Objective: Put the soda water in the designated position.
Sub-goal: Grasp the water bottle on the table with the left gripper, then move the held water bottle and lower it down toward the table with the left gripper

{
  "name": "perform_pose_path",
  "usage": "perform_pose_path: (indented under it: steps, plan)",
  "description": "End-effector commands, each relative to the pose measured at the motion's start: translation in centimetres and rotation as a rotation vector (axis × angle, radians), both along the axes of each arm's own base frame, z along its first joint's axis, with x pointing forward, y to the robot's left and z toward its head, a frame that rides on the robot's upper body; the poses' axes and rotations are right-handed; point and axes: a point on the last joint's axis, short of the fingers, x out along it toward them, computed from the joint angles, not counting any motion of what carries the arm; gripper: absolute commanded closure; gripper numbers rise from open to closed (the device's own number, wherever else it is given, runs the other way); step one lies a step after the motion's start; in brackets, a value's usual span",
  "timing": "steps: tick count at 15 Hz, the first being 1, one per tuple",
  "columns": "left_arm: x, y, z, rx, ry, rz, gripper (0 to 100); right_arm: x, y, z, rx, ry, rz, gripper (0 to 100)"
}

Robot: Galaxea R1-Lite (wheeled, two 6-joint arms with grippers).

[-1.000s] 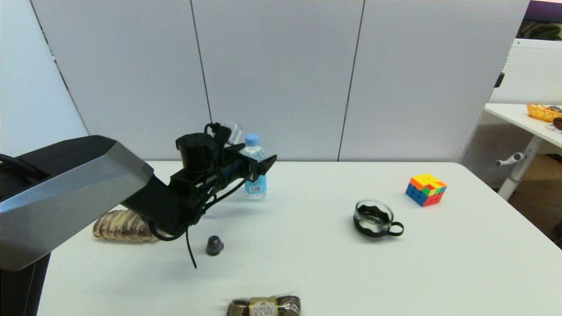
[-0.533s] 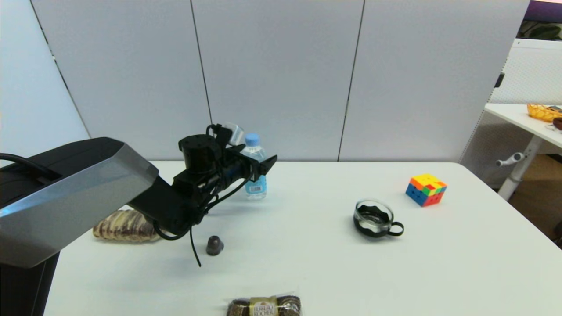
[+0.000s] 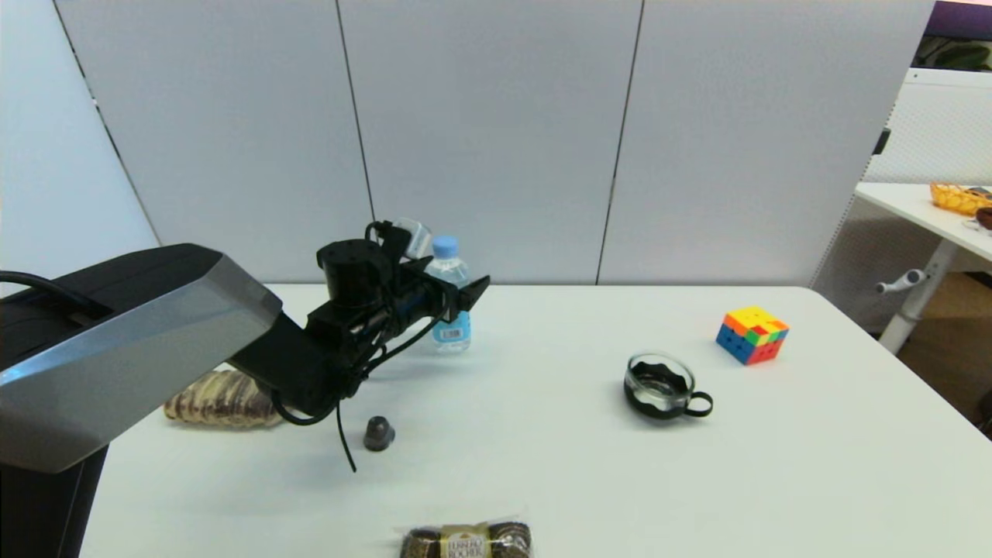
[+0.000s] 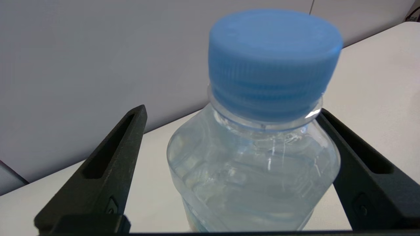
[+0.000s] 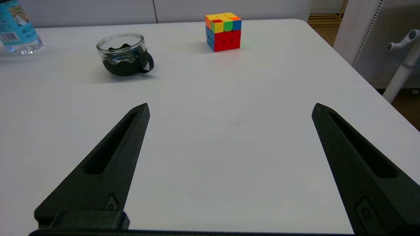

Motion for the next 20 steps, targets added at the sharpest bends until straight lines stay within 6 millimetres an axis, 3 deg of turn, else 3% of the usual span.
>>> perform_pose_path:
  steps: [1,3,4,14,20]
  plan:
    - [0.0,0.0,0.3,-0.005,-0.01,-0.001,0,0.0,0.0,0.0,0.0,-0.001,-0.001,0]
    - [0.0,0.0,0.3,-0.003,-0.011,-0.001,0,0.0,0.0,0.0,0.0,-0.001,-0.001,0]
    - [-0.1,0.0,0.2,-0.004,-0.009,-0.001,100,0.0,0.0,0.0,0.0,-0.001,-0.001,0]
    - [-0.2,0.1,0.5,-0.007,-0.016,-0.001,100,0.0,0.0,0.0,0.0,-0.001,-0.001,0]
    - [-1.2,0.8,3.7,-0.026,-0.08,0.005,100,0.0,0.0,0.0,0.0,-0.001,-0.001,0]
